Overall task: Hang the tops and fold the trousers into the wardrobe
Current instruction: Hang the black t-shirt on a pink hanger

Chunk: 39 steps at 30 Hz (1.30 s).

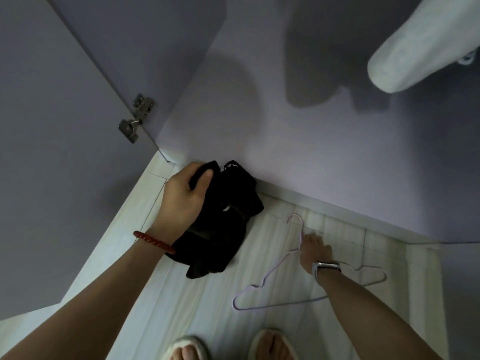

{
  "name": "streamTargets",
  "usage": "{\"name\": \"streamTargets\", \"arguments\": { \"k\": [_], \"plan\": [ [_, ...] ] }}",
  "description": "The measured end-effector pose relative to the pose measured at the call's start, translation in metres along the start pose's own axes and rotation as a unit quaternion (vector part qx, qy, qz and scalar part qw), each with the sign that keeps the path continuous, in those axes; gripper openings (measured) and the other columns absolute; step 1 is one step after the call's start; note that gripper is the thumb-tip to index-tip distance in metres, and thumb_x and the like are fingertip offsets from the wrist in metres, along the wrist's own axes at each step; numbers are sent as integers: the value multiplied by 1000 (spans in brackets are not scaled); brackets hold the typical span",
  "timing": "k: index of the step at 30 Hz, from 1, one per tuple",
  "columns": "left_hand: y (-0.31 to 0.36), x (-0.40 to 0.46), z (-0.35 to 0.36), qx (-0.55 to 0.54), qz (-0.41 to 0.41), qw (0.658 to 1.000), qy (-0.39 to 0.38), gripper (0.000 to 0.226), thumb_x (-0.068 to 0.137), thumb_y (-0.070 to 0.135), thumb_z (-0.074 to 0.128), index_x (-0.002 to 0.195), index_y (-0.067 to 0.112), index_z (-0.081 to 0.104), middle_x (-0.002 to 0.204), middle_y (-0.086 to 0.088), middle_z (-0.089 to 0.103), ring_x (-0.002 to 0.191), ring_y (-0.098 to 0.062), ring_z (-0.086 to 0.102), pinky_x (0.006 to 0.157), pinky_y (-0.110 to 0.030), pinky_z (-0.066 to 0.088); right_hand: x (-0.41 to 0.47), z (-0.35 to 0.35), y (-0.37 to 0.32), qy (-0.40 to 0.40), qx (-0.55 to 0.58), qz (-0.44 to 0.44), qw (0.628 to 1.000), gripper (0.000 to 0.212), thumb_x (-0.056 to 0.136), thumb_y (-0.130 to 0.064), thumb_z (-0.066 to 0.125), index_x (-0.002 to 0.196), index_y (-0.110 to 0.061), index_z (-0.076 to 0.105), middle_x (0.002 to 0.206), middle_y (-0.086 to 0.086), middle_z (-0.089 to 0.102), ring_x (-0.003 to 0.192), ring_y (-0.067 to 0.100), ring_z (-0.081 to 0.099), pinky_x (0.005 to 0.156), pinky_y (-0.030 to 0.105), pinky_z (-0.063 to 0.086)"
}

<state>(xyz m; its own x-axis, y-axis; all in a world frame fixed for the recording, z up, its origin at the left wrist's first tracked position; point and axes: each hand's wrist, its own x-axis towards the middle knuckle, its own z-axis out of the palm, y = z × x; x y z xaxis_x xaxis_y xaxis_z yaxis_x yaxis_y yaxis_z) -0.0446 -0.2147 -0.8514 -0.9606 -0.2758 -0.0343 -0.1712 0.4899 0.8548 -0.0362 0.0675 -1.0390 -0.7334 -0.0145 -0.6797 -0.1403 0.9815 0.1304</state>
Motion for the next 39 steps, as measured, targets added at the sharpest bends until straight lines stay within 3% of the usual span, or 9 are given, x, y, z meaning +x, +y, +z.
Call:
{"name": "streamTargets", "arguments": {
  "k": [4, 8, 14, 20, 23, 27, 29, 32, 39],
  "plan": [
    [-22, -9, 7, 7, -17, 1000, 21, 14, 95, 14, 49, 100, 10, 62, 81, 18, 57, 76, 4, 56, 66, 1, 37, 7, 4, 0, 33, -38, -11, 999, 38, 96, -23, 35, 131, -8, 38, 136, 11, 46, 126, 28, 42, 99, 39, 35],
    [6, -26, -14, 11, -34, 999, 11, 20, 95, 16, 49, 105, 7, 63, 85, 9, 61, 82, -10, 58, 68, -2, 38, -47, -41, -1, 39, 55, -76, 995, 29, 94, -26, 39, 117, -9, 43, 107, 10, 64, 99, 28, 61, 79, 32, 40],
    [141, -41, -101, 10, -47, 999, 23, 20, 94, 16, 52, 105, 8, 66, 85, 4, 63, 80, -13, 59, 68, -11, 41, -189, -167, 13, 133, 270, -131, 945, 14, 85, -11, 57, 91, -8, 69, 92, 10, 68, 86, 31, 64, 79, 31, 45],
    [281, -62, -214, 27, -85, 995, 43, 18, 94, 15, 53, 105, 6, 64, 88, -4, 63, 77, -16, 57, 62, -13, 42, -334, -315, 28, 213, 391, -120, 888, 22, 91, -19, 56, 70, -11, 54, 58, -2, 47, 58, 21, 46, 61, 35, 39],
    [350, -70, -271, 40, -81, 993, 73, 16, 94, 14, 53, 101, 4, 63, 84, -2, 59, 74, -16, 54, 56, -8, 37, -401, -385, 34, 214, 458, -131, 853, 20, 93, -14, 52, 78, -2, 57, 61, 0, 51, 56, 15, 44, 57, 29, 35],
    [435, -75, -342, 76, -81, 987, 116, 18, 94, 17, 53, 95, 2, 62, 78, -4, 57, 73, -21, 53, 60, -24, 31, -479, -482, 33, 215, 583, -121, 774, 26, 96, -7, 44, 81, 10, 57, 63, 14, 49, 52, 5, 41, 48, 14, 31],
    [464, -75, -368, 87, -79, 984, 131, 18, 94, 18, 53, 89, 3, 61, 72, -5, 55, 69, -23, 52, 58, -26, 28, -503, -522, 30, 237, 630, -116, 730, 27, 96, -4, 42, 72, 1, 55, 68, 14, 50, 63, 15, 43, 53, 15, 33],
    [500, -73, -402, 75, -65, 984, 149, 18, 92, 18, 55, 78, 7, 56, 67, -5, 53, 67, -23, 50, 59, -28, 30, -528, -581, 21, 249, 701, -108, 659, 36, 94, -4, 40, 62, -16, 49, 60, 4, 44, 55, 9, 43, 57, 20, 34],
    [566, -68, -453, 58, -21, 983, 173, 20, 92, 20, 57, 88, 4, 68, 78, -4, 63, 74, -19, 57, 63, -22, 37, -579, -683, -14, 161, 889, -205, 376, 32, 90, -5, 31, 60, -18, 32, 42, -7, 35, 42, 9, 29, 54, 25, 26]
  ]
}}
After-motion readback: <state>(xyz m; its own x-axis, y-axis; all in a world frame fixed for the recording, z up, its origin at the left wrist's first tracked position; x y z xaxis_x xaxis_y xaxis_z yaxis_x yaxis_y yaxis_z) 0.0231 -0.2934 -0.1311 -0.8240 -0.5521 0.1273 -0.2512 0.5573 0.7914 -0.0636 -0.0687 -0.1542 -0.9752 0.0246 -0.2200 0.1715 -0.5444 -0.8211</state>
